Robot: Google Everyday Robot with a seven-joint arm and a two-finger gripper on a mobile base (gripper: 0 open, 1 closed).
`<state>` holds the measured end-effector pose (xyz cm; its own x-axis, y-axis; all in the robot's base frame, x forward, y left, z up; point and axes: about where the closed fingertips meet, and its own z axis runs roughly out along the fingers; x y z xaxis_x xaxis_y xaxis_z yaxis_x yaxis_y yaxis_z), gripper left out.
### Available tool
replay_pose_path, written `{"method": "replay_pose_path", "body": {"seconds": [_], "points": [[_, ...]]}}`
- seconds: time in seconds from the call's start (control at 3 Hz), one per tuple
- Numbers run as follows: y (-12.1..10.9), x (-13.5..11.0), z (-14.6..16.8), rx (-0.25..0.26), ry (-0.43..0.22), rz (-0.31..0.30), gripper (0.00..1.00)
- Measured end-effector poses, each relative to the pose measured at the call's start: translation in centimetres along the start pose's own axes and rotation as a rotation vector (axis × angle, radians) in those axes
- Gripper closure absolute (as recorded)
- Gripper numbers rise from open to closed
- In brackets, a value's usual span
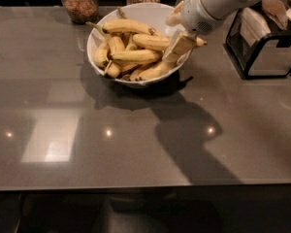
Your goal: Pick banana from white bowl
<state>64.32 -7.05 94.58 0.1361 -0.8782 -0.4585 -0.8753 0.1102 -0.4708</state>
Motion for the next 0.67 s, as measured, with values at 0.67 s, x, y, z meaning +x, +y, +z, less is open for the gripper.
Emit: {"method": "replay_pose_path", "body": {"seconds": [0.67], "points": [[0.22, 0.6, 1.57, -0.023, 0.042, 0.002, 0.68]]}}
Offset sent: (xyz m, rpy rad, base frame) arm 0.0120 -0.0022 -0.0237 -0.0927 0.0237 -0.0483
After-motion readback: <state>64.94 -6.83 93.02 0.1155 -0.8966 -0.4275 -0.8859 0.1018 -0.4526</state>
